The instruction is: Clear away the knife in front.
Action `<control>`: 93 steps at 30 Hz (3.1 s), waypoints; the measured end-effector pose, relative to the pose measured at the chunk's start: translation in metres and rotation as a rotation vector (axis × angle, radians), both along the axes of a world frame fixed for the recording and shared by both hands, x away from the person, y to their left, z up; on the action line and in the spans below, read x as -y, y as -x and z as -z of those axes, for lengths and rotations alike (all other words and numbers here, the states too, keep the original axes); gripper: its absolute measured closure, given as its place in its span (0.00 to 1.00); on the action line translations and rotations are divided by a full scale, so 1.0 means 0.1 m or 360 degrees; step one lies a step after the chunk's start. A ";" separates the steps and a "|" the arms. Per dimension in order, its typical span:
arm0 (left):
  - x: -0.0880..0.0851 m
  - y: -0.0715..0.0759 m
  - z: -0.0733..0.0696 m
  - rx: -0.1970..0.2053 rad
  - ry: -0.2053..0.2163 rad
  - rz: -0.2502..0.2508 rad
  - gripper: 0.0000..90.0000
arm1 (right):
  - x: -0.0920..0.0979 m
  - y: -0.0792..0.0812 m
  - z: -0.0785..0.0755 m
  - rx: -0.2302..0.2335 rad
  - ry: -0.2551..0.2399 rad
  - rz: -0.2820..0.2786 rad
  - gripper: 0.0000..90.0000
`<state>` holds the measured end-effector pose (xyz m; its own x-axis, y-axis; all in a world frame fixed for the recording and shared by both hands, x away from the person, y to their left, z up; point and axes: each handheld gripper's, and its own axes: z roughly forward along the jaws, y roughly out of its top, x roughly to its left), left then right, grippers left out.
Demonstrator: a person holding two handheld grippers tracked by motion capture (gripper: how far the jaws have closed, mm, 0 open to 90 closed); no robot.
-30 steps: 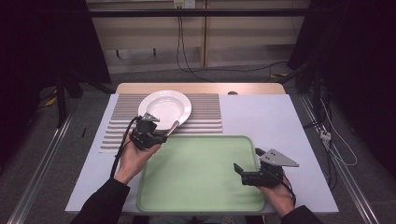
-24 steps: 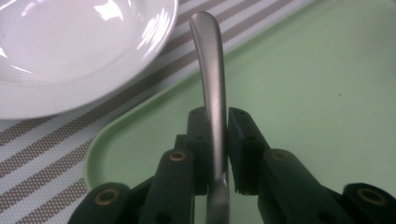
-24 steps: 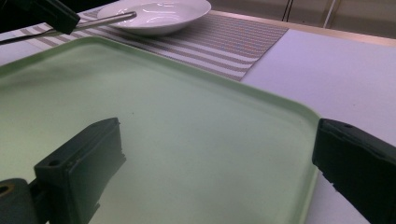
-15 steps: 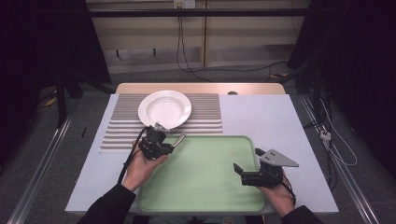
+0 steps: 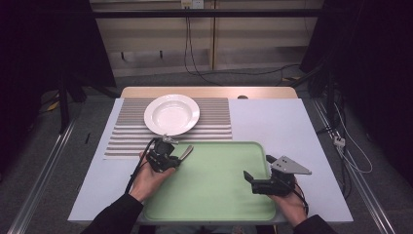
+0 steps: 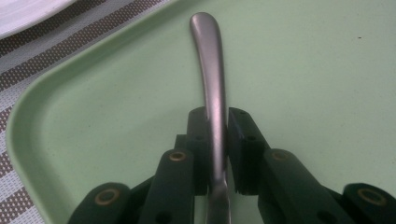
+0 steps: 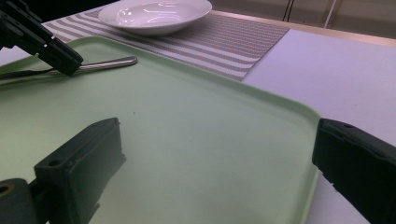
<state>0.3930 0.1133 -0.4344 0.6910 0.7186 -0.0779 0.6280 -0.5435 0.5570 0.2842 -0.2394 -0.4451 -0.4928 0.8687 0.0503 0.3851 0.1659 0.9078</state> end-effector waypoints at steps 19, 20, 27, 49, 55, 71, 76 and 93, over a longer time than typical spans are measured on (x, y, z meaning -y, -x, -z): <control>0.03 0.02 0.03 -0.0050 0.0057 -0.0059 0.88 | 0.00 -0.01 0.00 0.0001 0.0003 -0.0007 0.02; 0.03 0.02 0.04 -0.0048 0.0062 -0.0067 0.88 | 0.00 -0.01 0.00 -0.0001 0.0004 -0.0008 0.02; 0.04 0.07 0.04 -0.0073 0.0089 -0.0080 0.88 | 0.00 -0.01 0.00 0.0000 0.0003 -0.0010 0.02; 0.08 0.19 -0.06 0.0095 0.0056 0.0065 0.41 | -0.02 -0.04 0.01 -0.0009 -0.0010 -0.0026 0.02; 0.17 0.21 -0.06 0.0111 0.0081 0.0201 0.20 | -0.01 -0.03 0.01 -0.0003 -0.0012 -0.0030 0.02; 0.31 0.28 0.07 0.0131 0.0031 0.0328 1.00 | 0.01 0.01 0.00 -0.0004 -0.0007 -0.0008 0.02; 0.28 0.25 0.07 0.0169 -0.0020 0.0283 1.00 | 0.02 0.03 0.00 -0.0003 -0.0008 -0.0002 0.02; 0.07 0.15 0.05 0.0148 -0.0067 0.0193 1.00 | 0.01 0.02 0.00 -0.0005 -0.0004 -0.0007 0.02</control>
<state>0.3781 0.1058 -0.4394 0.7759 0.6306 0.0188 0.5031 -0.6365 0.5846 0.2825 -0.2403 -0.4451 -0.4965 0.8663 0.0543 0.3875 0.1652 0.9070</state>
